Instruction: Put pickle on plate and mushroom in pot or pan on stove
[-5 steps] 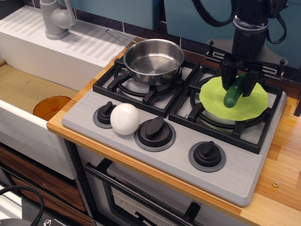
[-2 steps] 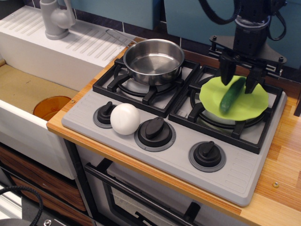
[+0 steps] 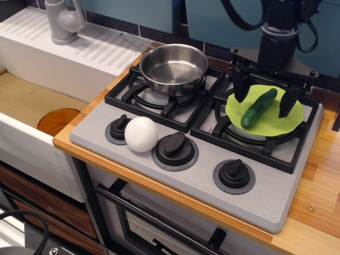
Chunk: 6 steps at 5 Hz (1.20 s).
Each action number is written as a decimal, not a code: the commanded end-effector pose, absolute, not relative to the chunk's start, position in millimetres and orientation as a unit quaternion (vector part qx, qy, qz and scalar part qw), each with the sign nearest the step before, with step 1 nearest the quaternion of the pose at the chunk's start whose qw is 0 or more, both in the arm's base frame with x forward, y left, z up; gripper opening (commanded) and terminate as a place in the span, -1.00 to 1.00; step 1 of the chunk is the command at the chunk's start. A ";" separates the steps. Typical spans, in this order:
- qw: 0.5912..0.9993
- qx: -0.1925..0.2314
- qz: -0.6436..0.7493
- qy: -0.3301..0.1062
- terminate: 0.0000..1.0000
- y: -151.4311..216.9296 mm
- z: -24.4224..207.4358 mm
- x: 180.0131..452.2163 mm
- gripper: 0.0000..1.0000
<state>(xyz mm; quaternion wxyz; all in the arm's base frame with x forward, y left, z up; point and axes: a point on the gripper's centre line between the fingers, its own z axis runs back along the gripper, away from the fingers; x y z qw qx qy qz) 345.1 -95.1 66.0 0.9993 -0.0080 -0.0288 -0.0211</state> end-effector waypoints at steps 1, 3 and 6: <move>0.997 -0.024 -0.058 -0.043 -1.00 -84.1 131.2 347.8 1.00; 0.997 -0.024 -0.058 -0.043 -1.00 -84.1 131.2 347.8 1.00; 0.986 0.062 -0.115 -0.099 -1.00 -8.6 151.7 306.9 1.00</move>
